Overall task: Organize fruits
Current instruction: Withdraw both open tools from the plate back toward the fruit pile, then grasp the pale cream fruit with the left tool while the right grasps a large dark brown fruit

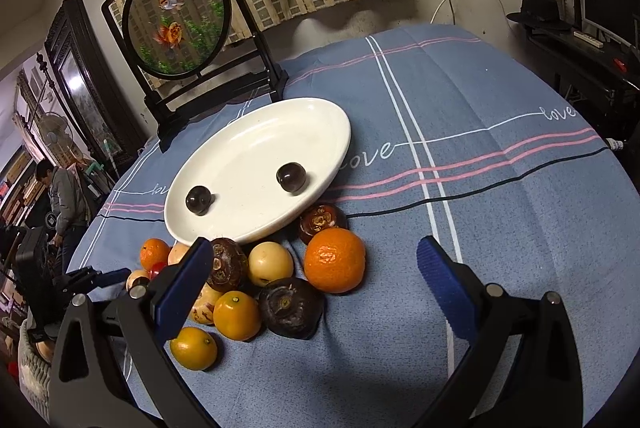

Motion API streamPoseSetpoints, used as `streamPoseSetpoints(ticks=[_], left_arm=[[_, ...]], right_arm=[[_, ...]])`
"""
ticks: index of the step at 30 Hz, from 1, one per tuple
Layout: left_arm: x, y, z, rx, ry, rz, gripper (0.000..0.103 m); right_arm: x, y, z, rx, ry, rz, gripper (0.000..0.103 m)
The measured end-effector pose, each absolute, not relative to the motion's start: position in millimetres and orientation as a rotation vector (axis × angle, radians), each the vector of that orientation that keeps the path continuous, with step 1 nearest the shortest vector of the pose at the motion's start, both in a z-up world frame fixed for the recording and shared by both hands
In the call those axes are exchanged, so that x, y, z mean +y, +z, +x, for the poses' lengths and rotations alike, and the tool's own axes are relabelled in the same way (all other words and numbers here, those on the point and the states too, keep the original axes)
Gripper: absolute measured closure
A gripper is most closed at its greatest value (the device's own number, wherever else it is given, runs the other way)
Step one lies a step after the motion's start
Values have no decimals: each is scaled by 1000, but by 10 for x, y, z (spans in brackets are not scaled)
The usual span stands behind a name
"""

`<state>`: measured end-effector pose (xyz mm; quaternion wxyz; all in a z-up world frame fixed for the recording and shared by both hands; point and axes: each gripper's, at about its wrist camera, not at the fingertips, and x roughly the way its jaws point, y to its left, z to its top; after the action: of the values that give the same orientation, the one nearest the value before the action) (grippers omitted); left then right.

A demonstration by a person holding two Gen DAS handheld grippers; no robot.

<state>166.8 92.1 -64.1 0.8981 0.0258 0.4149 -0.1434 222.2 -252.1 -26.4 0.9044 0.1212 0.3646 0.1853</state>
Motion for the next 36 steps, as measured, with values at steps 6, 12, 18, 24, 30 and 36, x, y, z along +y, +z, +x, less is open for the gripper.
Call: streamPoseSetpoints(ticks=[6, 12, 18, 24, 30, 36], left_arm=[[685, -704, 1673, 879, -271, 179, 48], [675, -701, 1688, 871, -254, 197, 62], [876, -566, 1639, 805, -229, 52, 62], [816, -416, 1470, 728, -158, 7, 62], [774, -428, 1423, 739, -205, -9, 61], [783, -442, 1427, 751, -226, -25, 61]], right_arm=[[-2492, -284, 2226, 763, 381, 240, 1], [-2487, -296, 2230, 764, 375, 237, 1], [-2435, -286, 2205, 758, 418, 222, 1], [-2204, -240, 1900, 728, 564, 131, 1], [-1951, -481, 1790, 818, 531, -115, 43], [-1915, -562, 1997, 862, 506, -152, 45]])
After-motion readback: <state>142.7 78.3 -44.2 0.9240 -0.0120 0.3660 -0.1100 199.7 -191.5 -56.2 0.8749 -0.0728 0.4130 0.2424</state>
